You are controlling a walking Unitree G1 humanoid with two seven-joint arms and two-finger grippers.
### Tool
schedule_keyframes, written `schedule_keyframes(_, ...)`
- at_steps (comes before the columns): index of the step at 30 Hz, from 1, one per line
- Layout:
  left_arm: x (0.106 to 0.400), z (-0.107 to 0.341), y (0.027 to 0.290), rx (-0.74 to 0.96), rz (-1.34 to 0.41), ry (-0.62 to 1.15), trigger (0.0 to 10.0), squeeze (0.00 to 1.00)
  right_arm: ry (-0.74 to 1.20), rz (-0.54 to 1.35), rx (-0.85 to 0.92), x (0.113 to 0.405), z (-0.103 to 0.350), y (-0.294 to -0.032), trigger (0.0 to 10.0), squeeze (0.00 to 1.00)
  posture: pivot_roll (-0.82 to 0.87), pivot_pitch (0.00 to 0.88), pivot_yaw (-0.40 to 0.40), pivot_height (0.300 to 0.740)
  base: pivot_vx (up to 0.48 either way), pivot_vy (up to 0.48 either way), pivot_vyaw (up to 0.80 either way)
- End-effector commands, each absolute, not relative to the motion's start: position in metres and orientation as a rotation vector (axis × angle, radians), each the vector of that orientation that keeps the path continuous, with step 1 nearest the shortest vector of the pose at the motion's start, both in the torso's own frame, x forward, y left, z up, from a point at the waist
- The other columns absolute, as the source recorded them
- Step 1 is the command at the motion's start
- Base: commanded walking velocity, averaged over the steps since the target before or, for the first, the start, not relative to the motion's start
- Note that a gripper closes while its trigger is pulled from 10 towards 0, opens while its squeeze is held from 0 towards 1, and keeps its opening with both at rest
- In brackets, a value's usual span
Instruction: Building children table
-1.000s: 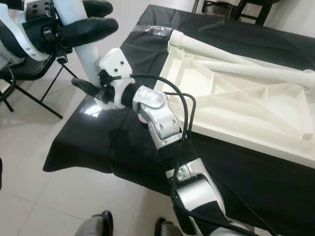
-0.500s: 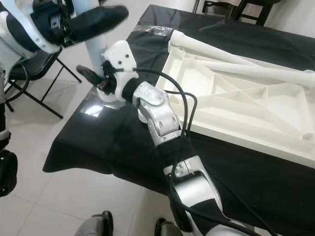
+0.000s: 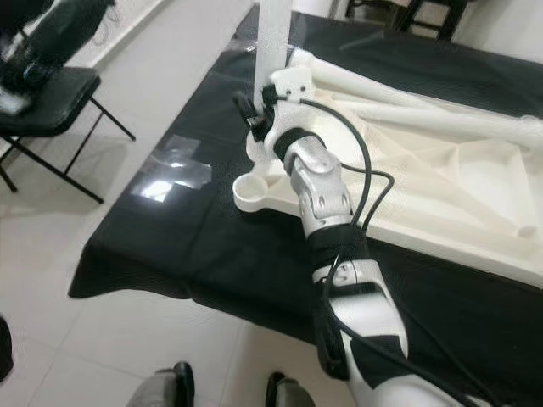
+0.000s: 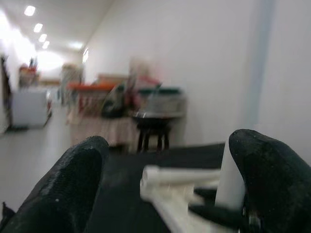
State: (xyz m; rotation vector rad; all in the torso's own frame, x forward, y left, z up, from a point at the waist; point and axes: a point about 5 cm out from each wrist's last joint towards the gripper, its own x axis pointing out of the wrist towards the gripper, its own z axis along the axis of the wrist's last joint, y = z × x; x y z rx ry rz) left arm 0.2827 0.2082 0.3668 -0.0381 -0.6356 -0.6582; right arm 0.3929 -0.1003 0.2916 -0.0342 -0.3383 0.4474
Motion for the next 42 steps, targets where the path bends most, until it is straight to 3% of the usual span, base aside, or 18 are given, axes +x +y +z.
schedule_keyframes(1,0.282,0.346,0.213,-0.015,-0.539,-0.565,10.0,1.00,-0.378,0.476,0.015,0.389,0.294,-0.096,10.0,0.00,0.14,0.249,-0.066,0.740,0.000,0.000,0.00)
schedule_keyframes(2,0.283,0.335,0.215,-0.013,-0.489,-0.524,10.0,1.00,-0.384,0.486,0.041,0.388,0.293,-0.096,10.0,0.00,0.14,0.249,-0.066,0.740,0.000,0.000,0.00)
schedule_keyframes(3,0.283,0.318,0.216,-0.019,-0.427,-0.470,10.0,0.24,-0.392,0.495,0.062,0.385,0.292,-0.095,10.0,0.00,0.15,0.247,-0.066,0.740,0.000,0.000,0.00)
schedule_keyframes(4,0.283,0.318,0.216,-0.019,-0.427,-0.470,10.0,0.24,-0.392,0.495,0.062,0.385,0.292,-0.095,10.0,0.00,0.15,0.247,-0.066,0.740,0.000,0.000,0.00)
schedule_keyframes(5,0.282,0.308,0.217,-0.024,-0.392,-0.440,10.0,0.00,-0.397,0.500,0.072,0.383,0.291,-0.095,10.0,0.00,0.15,0.246,-0.066,0.740,0.000,0.000,0.00)
schedule_keyframes(11,0.259,0.245,0.196,0.014,-0.268,-0.253,10.0,0.00,-0.389,0.570,0.186,0.361,0.273,-0.095,10.0,0.00,0.18,0.180,-0.065,0.740,0.000,0.000,-0.68)
schedule_keyframes(16,0.257,0.235,0.195,0.002,-0.234,-0.221,10.0,0.00,-0.376,0.567,0.204,0.356,0.263,-0.094,10.0,0.00,0.17,0.152,-0.059,0.740,0.000,0.000,-0.80)
schedule_keyframes(17,0.258,0.234,0.196,0.012,-0.216,-0.227,10.0,0.00,-0.367,0.560,0.207,0.353,0.258,-0.094,10.0,0.00,0.17,0.112,-0.061,0.740,0.000,0.000,-0.80)
schedule_keyframes(26,0.265,0.236,0.194,0.020,-0.187,-0.255,10.0,0.00,-0.362,0.548,0.198,0.348,0.250,-0.094,10.0,0.00,0.13,0.070,-0.049,0.740,0.000,0.000,-0.80)
schedule_keyframes(32,0.268,0.222,0.172,0.015,-0.181,-0.220,10.0,0.00,-0.333,0.541,0.106,0.337,0.241,-0.102,10.0,0.00,0.07,0.026,-0.044,0.740,0.000,0.000,-0.27)
schedule_keyframes(35,0.263,0.222,0.168,0.050,-0.192,-0.212,10.0,0.00,-0.300,0.551,0.099,0.331,0.235,-0.101,10.0,0.00,0.08,0.065,-0.078,0.740,0.000,0.000,0.00)
schedule_keyframes(42,0.256,0.239,0.171,0.101,-0.183,-0.268,10.0,0.00,-0.256,0.539,0.114,0.323,0.221,-0.099,10.0,0.00,0.08,0.068,-0.052,0.740,0.000,0.000,0.00)
